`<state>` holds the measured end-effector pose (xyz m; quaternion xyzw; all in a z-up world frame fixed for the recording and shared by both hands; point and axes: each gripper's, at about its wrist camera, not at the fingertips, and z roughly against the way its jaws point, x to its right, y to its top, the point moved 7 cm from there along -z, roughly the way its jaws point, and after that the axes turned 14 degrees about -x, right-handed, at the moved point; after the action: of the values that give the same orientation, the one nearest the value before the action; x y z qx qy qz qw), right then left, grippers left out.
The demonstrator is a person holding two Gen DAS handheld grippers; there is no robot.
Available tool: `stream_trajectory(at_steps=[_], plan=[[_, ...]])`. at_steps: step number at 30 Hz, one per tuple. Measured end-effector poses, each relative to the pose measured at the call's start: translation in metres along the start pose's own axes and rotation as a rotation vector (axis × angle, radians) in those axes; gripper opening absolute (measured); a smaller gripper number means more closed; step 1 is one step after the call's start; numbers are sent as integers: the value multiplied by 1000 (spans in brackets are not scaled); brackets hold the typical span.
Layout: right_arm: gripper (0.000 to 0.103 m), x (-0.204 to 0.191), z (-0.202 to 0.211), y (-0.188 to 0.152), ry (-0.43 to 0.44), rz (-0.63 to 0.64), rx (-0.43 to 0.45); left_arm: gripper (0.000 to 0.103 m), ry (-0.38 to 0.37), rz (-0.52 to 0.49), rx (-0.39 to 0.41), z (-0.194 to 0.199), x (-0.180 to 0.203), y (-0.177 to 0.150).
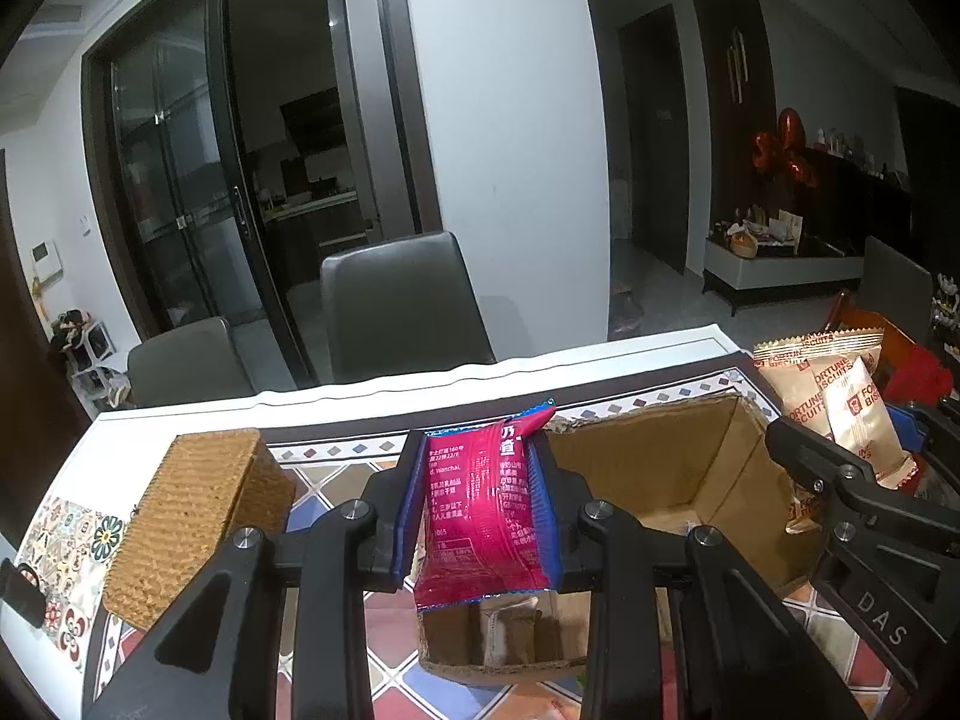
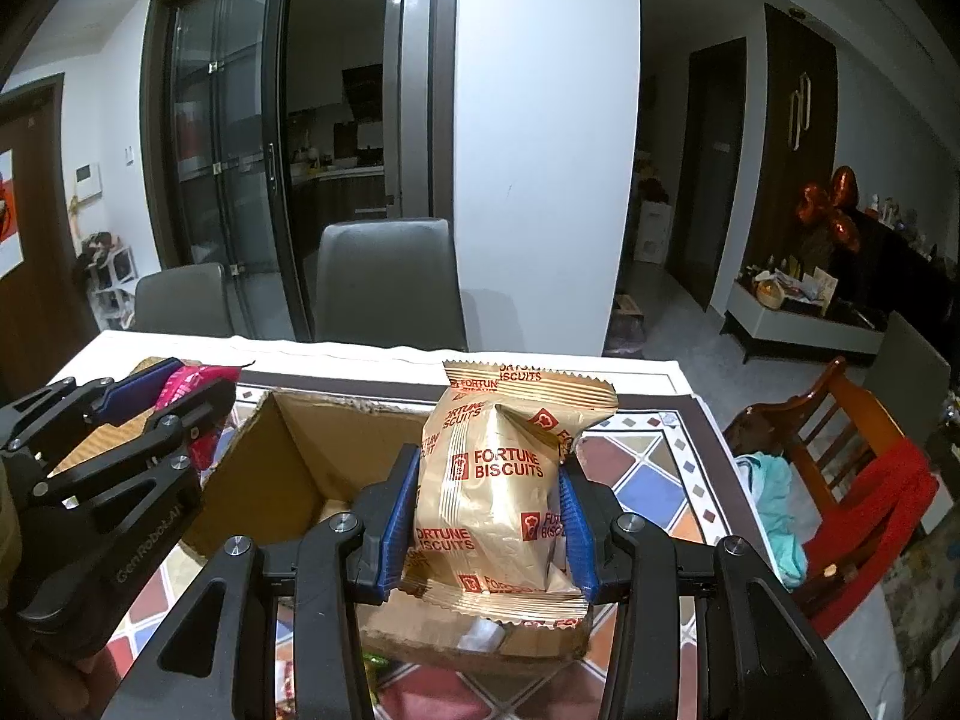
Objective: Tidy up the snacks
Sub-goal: 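Lower the pink bag and Fortune Biscuits packet into the box, open both tools, then move both open tools back toward the remaining snacks on the table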
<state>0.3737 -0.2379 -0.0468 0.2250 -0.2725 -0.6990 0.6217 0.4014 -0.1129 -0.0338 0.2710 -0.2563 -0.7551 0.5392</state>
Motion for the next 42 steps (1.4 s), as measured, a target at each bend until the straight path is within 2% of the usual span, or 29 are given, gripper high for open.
stream_trajectory(at_steps=[10, 12, 13, 14, 15, 17, 21, 42], plan=[[45, 1, -15, 1, 6, 12, -15, 35, -17, -10, -23, -15, 0, 1], [49, 0, -15, 3, 1, 15, -14, 43, -10, -9, -24, -15, 0, 0], [55, 1, -14, 3, -1, 12, -10, 46, -9, -7, -20, -14, -1, 0], [63, 1, -13, 3, -4, 9, -5, 53, -3, -5, -16, -13, -2, 0], [66, 1, -11, 3, -8, 7, 2, 60, 2, -2, -11, -11, -3, 0], [74, 3, -7, 3, -24, -1, 18, 63, 10, 3, -2, -8, -6, -1], [76, 6, 0, 4, -31, -15, 30, 71, 18, 14, 6, -1, -10, -1], [76, -4, 50, -7, -33, -6, 79, 72, 45, 29, 44, 54, -24, -17]])
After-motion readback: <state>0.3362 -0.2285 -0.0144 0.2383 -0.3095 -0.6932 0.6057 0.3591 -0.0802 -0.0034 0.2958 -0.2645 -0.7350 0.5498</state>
